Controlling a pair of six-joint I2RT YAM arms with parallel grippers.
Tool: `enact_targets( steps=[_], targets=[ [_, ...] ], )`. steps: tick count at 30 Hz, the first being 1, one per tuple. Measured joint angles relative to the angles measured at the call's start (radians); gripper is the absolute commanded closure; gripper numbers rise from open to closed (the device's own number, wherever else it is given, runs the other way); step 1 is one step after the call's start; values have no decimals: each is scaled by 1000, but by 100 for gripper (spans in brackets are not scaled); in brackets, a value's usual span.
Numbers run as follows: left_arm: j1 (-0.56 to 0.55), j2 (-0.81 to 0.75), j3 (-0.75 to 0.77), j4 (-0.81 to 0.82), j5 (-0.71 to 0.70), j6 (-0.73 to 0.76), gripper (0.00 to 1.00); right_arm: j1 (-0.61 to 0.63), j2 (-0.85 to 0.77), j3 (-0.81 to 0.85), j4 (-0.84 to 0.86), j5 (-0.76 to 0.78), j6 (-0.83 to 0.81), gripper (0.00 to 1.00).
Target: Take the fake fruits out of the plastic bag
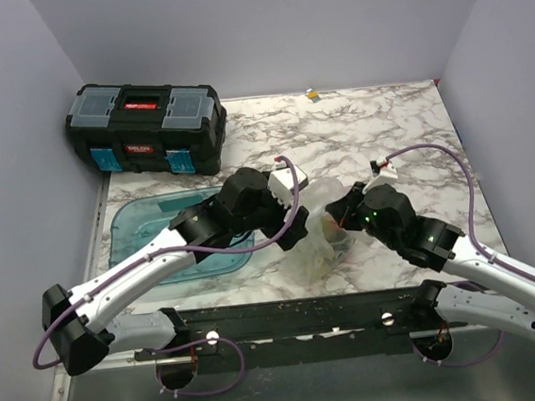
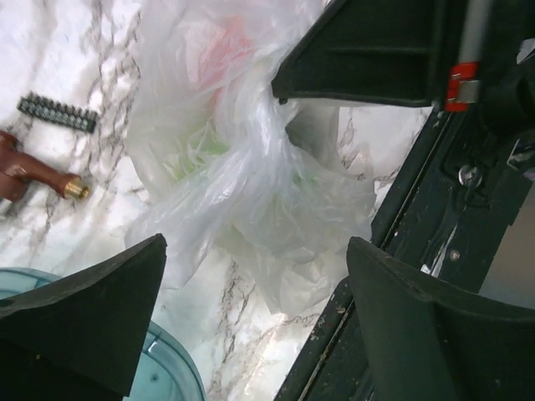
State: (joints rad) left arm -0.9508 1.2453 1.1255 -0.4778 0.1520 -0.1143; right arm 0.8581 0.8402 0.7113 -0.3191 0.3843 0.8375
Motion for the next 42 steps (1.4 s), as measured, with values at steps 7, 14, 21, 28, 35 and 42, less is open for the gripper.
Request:
enact_targets(
  steps=[7, 14, 21, 28, 35, 42],
  targets=[
    [-14, -73, -28, 95, 18, -3, 51, 0, 14, 0, 11, -5, 4, 94],
    [-58, 62, 14, 63, 9, -5, 50, 0, 22, 0, 24, -18, 4, 94],
    [-61, 175, 97, -23, -63, -14, 59, 0, 26, -4, 33, -41, 3, 93],
    [-61, 213, 122, -71, -131, -21, 100, -2, 19, -9, 32, -57, -1, 65],
    [-61, 207, 116, -69, -142, -13, 100, -2, -6, -7, 25, -38, 4, 48],
    [-61, 174, 86, -38, -109, -6, 100, -2, 128, 112, -51, -21, 8, 45]
  ],
)
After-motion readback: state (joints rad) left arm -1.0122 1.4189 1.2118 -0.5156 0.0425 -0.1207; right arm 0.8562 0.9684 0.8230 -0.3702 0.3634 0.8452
